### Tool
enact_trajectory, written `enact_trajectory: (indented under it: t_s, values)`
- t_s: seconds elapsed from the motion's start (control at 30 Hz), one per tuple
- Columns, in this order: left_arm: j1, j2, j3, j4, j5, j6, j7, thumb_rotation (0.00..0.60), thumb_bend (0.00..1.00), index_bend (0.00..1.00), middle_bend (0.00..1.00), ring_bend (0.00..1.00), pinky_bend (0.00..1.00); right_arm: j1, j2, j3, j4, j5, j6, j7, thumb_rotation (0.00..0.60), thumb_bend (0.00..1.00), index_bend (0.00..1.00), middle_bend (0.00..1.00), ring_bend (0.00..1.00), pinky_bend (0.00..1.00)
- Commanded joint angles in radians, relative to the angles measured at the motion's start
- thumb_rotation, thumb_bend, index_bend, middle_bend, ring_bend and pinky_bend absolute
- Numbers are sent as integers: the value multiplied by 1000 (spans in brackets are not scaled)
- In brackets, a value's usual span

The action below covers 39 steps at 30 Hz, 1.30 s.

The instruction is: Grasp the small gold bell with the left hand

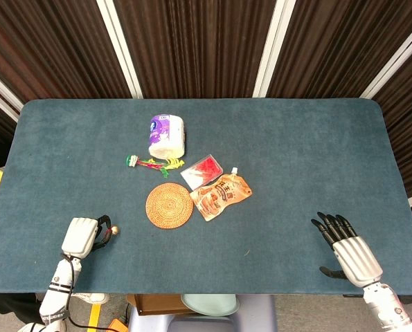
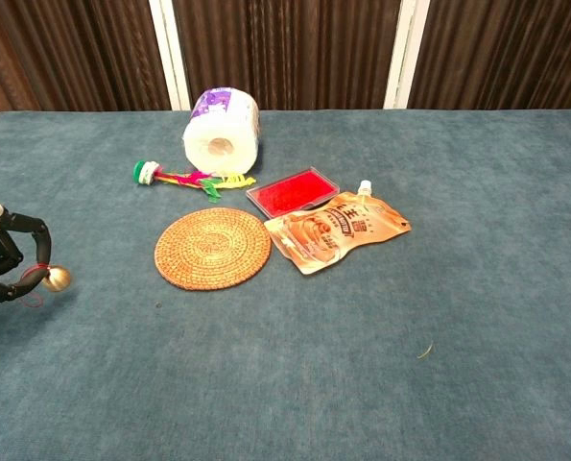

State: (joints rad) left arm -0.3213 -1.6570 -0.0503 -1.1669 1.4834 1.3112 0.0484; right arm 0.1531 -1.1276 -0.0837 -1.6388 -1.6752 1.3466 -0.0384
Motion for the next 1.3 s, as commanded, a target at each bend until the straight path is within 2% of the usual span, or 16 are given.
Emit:
enact_trajectory:
  t_s: [0.03, 0.27, 0.33, 0.47, 0.53, 0.77, 0.83, 0.9, 0.97, 1.03, 1.07, 1.13, 1.17, 1.3]
  values:
    - [-3, -5, 3, 10, -4, -12, 0, 600, 537, 764, 1000, 1000, 1000, 0, 1, 0, 0, 0, 0, 1, 600, 177, 0, 0, 0, 0]
    - [-13, 2, 16, 14, -18, -62, 18, 600, 471, 668, 1000, 1000, 1000, 2, 1, -1, -1, 1, -3, -1, 600, 178, 0, 0, 0, 0]
    - [-14, 9, 20, 6, -20, -71, 27, 600, 466, 577, 1000, 1000, 1000, 3, 1, 0, -2, 4, -7, -2, 600, 177, 0, 0, 0, 0]
    - [-13, 23, 22, -20, -17, -68, 27, 600, 454, 314, 1000, 1000, 1000, 3, 0, 0, -3, 4, -5, -3, 600, 177, 0, 0, 0, 0]
    - [-12, 37, 27, -42, -19, -77, 35, 600, 450, 244, 1000, 1000, 1000, 2, 1, 0, -4, 4, -4, -3, 600, 178, 0, 0, 0, 0]
    - [3, 119, 43, -167, 13, -31, 70, 600, 431, 96, 994, 1000, 1000, 0, 2, -1, -4, 0, 2, 0, 600, 177, 0, 0, 0, 0]
    - [24, 175, 48, -232, 38, 24, 65, 600, 426, 72, 929, 985, 981, -2, 5, -1, -4, -2, 7, 3, 600, 177, 0, 0, 0, 0]
    - [56, 251, 61, -304, 62, 84, 56, 600, 420, 80, 734, 880, 894, -5, 7, -1, -5, 0, 13, 4, 600, 177, 0, 0, 0, 0]
    - [102, 341, 82, -386, 84, 157, 22, 600, 416, 123, 475, 680, 740, -8, 10, -1, -9, 4, 14, -4, 600, 177, 0, 0, 0, 0]
    - [148, 419, 111, -451, 98, 211, -36, 600, 418, 113, 253, 393, 522, -12, 11, 1, -12, 12, 16, -21, 600, 177, 0, 0, 0, 0]
    - [171, 455, 125, -474, 104, 238, -63, 600, 418, 81, 110, 171, 313, -14, 11, 4, -14, 19, 16, -31, 600, 177, 0, 0, 0, 0]
    - [228, 491, 137, -468, 120, 328, -109, 600, 418, 51, 2, 1, 88, -21, 9, 12, -22, 36, 24, -50, 600, 177, 0, 0, 0, 0]
    - [250, 493, 136, -459, 105, 352, -118, 600, 419, 56, 0, 0, 52, -23, 7, 17, -25, 42, 29, -56, 600, 177, 0, 0, 0, 0]
    - [253, 532, 144, -456, 83, 304, -89, 600, 416, 77, 0, 0, 4, -29, 3, 26, -30, 59, 36, -80, 600, 177, 0, 0, 0, 0]
